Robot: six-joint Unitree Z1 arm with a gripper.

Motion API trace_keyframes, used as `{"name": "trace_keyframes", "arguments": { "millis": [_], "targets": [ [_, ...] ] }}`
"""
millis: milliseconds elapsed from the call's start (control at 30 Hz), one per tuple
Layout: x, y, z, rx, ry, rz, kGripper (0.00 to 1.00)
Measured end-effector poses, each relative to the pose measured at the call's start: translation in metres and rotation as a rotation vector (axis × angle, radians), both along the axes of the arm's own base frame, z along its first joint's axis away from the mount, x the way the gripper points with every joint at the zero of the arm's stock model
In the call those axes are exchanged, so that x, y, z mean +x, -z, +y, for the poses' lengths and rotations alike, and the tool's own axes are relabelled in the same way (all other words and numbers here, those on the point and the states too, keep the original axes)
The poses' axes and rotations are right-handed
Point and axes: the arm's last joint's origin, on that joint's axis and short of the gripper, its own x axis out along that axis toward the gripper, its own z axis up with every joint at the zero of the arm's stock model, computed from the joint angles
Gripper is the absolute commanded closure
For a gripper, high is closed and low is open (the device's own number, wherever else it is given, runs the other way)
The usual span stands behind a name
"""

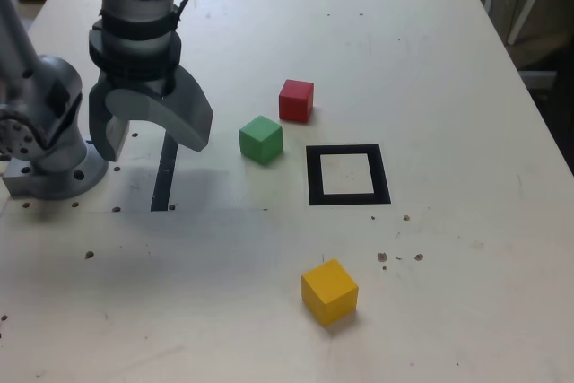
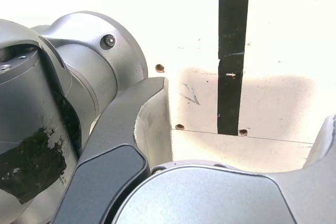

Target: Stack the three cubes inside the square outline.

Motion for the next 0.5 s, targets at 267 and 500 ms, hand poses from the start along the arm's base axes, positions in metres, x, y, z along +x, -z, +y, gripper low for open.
{"name": "trace_keyframes", "arguments": {
  "millis": [267,500],
  "targets": [
    [-0.0018,0.0015,0.0002,0.001,0.001,0.009,0.00],
    [-0.0020,0.0017,0.0002,0.001,0.002,0.010,0.00]
  ]
}}
